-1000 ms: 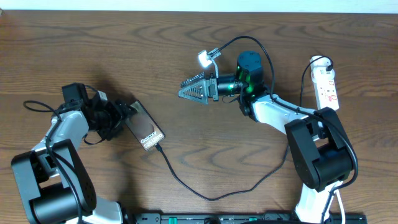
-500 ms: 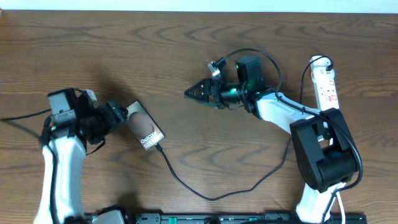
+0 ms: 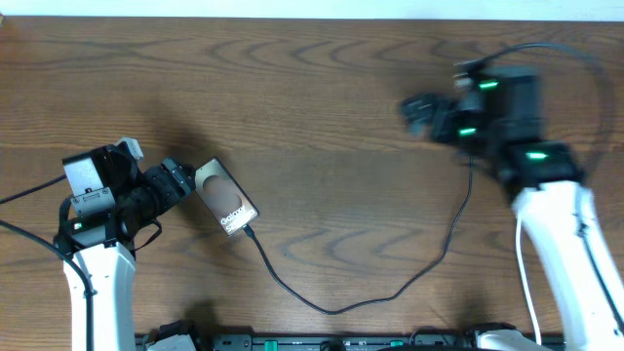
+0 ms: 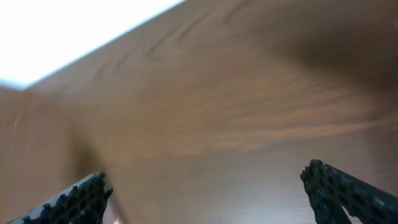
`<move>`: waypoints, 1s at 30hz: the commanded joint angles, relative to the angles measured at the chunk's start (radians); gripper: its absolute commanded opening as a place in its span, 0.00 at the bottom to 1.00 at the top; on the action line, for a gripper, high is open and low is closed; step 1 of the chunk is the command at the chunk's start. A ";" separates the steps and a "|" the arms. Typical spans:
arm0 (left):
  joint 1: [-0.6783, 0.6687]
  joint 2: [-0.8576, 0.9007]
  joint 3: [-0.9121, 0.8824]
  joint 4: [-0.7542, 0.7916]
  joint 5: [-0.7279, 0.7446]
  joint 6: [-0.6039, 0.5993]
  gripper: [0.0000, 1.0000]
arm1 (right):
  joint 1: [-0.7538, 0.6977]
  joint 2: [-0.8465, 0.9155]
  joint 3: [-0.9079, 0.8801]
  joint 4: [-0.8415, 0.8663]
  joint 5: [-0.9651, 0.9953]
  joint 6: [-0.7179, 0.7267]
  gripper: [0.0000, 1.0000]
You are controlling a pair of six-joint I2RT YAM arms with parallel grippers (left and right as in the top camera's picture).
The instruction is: Plug charger to phone and switch on socket
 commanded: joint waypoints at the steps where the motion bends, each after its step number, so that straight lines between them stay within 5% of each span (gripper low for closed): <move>1: -0.001 0.000 0.003 0.005 -0.008 0.017 0.84 | -0.196 0.029 0.104 -0.062 -0.034 -0.139 0.99; 7: -0.001 0.000 0.003 0.013 -0.008 0.018 0.84 | -0.489 0.277 0.478 -0.358 -0.195 -0.325 0.99; 16: -0.001 0.000 0.003 0.012 -0.008 0.018 0.84 | -0.565 0.702 0.919 -0.717 -0.195 -0.500 0.99; 30: -0.001 0.000 0.003 0.012 -0.008 0.032 0.84 | -0.565 1.021 0.975 -0.772 -0.195 -0.627 0.96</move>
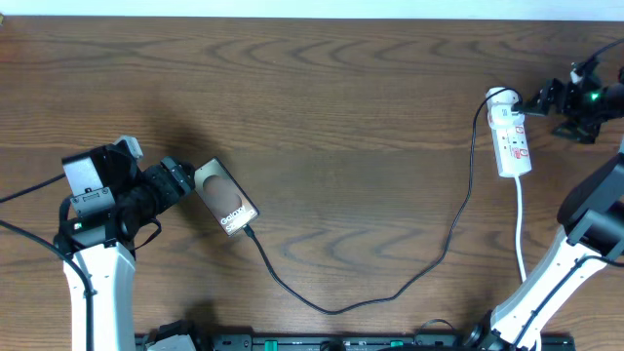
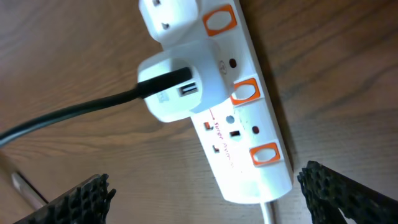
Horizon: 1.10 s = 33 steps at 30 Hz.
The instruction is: Plug charger to phone and switch on socket
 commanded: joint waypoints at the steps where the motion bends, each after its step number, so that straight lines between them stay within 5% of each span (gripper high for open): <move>1: -0.001 -0.001 0.003 -0.002 -0.006 0.024 0.84 | -0.002 0.058 0.024 -0.001 -0.023 -0.056 0.96; 11: -0.001 -0.001 0.003 -0.007 -0.006 0.024 0.84 | 0.021 0.106 0.021 0.010 -0.185 -0.238 0.99; 33: -0.001 -0.001 0.003 -0.014 -0.006 0.024 0.84 | 0.108 0.106 0.019 0.082 -0.057 -0.142 0.97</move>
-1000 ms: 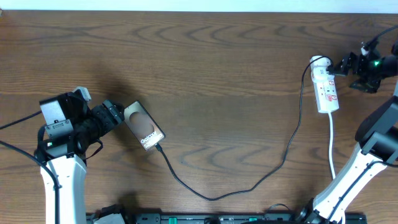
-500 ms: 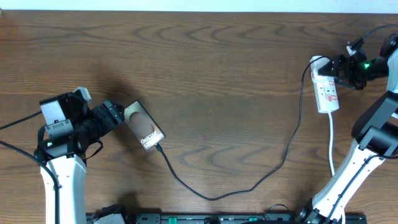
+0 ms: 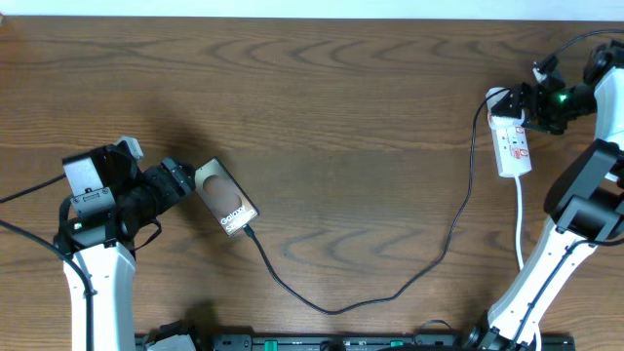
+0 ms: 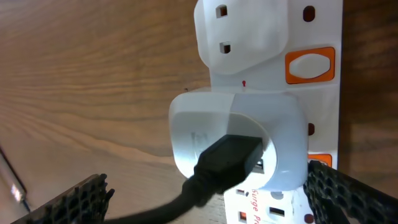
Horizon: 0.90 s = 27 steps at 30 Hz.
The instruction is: Plug charger to phone and switch on socket
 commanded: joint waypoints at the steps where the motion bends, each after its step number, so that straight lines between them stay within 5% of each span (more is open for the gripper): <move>1: -0.001 -0.001 0.003 -0.005 -0.006 0.024 0.84 | 0.032 0.001 0.017 0.003 0.021 0.040 0.97; 11: -0.001 -0.001 0.003 -0.005 -0.006 0.025 0.84 | 0.037 0.001 -0.038 0.035 0.021 0.061 0.96; 20: -0.001 -0.001 0.003 -0.005 -0.006 0.028 0.84 | 0.039 0.001 -0.140 0.075 -0.186 0.026 0.95; 27: -0.001 -0.001 0.003 -0.005 -0.006 0.028 0.84 | 0.040 0.000 -0.137 0.072 0.015 0.142 0.88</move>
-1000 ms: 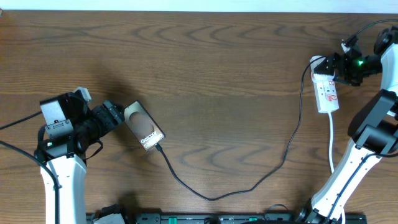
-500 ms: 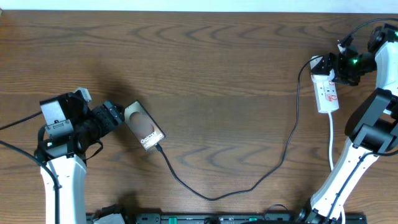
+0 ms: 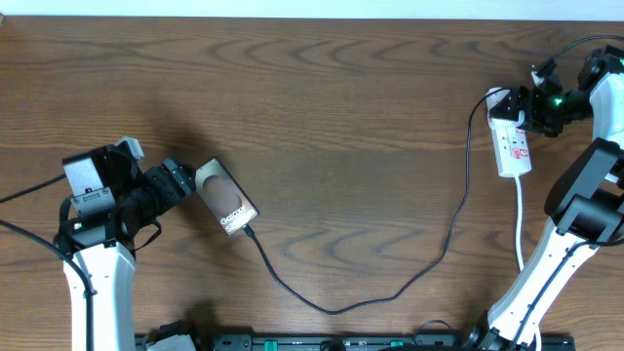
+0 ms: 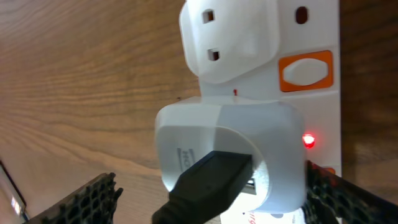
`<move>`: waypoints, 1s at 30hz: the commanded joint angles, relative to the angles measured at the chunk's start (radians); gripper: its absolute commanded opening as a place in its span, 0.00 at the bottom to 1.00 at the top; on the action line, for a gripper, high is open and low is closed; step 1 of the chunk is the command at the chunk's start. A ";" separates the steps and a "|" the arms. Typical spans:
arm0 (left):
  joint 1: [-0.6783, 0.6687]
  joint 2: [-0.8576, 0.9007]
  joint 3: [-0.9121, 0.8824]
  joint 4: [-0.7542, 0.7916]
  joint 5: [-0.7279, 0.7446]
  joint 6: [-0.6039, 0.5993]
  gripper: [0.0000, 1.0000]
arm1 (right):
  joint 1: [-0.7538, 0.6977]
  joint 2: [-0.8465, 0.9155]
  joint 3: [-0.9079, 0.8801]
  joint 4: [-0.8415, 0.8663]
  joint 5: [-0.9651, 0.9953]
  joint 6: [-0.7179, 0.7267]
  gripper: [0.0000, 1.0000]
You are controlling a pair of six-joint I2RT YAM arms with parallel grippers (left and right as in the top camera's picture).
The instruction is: Plug charger to phone and switch on socket
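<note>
The phone (image 3: 226, 198) lies face down at the left with the black cable (image 3: 331, 307) plugged into its lower end. My left gripper (image 3: 180, 183) is shut on its upper left edge. The cable runs right to a white adapter (image 4: 230, 149) in the white power strip (image 3: 510, 138). My right gripper (image 3: 527, 105) is open and hangs low over the strip, one finger on either side of the adapter. Its right finger (image 4: 339, 196) covers the switch beside the adapter. A red lamp (image 4: 308, 140) glows next to the adapter. An orange switch (image 4: 305, 70) sits by the unused socket.
The strip's white lead (image 3: 519, 224) runs toward the table's front edge. The black cable loops across the middle of the brown table (image 3: 341, 117). The table's far edge lies just behind the strip.
The red lamp beside the adapter is lit; it was dark before. My right gripper has shifted slightly along the strip and is still open. The left gripper and phone have not moved.
My right gripper, open, was first blurred over the table left of the strip. Then it stood at the strip's right side, looking down on the adapter. Then it was close over the adapter with the lamp dark, and now the lamp glows. The left gripper held the plugged-in phone throughout.
</note>
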 commanded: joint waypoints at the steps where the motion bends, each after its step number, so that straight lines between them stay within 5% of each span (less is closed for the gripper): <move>1: -0.001 -0.001 0.003 0.000 -0.006 0.014 0.84 | 0.040 0.021 -0.032 -0.029 0.055 0.109 0.88; 15: -0.001 -0.001 0.003 0.000 -0.006 0.013 0.84 | 0.014 -0.066 0.165 -0.197 0.220 0.224 0.87; 30: -0.001 -0.001 0.003 -0.003 -0.006 0.013 0.84 | 0.030 -0.470 0.175 -0.390 0.212 0.418 0.99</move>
